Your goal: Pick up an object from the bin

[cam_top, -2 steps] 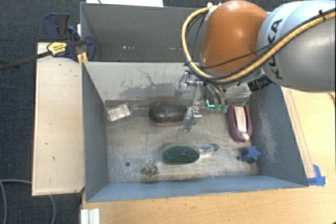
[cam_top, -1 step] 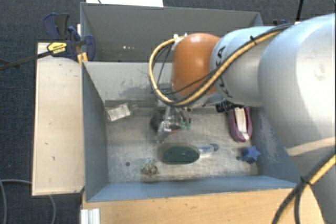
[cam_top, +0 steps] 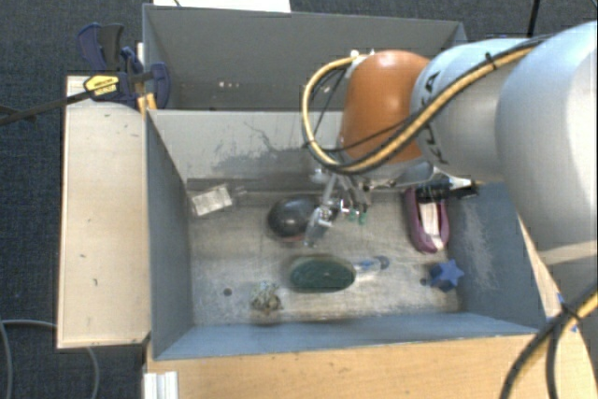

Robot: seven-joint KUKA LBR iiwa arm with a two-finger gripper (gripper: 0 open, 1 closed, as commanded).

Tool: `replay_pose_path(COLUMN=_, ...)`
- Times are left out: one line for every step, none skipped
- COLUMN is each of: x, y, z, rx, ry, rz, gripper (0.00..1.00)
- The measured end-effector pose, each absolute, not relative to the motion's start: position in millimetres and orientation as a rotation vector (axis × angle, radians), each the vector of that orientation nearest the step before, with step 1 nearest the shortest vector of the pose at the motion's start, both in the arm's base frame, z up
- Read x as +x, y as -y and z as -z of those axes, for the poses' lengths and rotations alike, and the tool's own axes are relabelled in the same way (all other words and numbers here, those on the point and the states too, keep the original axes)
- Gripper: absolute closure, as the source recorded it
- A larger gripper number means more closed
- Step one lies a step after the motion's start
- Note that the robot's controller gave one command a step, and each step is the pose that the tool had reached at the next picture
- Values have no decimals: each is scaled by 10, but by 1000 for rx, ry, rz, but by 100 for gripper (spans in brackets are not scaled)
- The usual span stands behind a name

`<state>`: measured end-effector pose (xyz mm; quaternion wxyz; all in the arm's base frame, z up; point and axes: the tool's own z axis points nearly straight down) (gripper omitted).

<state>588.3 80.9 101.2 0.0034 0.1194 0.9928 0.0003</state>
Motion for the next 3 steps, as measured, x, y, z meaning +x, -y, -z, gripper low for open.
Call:
replay_pose_path(x=5818, y=-1226, z=-1081, rx=752, ry=-3044, rz=-7, gripper=0)
replay_pose_path(x=5811, y=-991, z=-725, rx=862, ry=-3016, rz=-9, gripper=0)
replay_pose_path(x=5773, y=-1132, z=-735, rx=1033, ry=-2956, rz=-4, gripper=0)
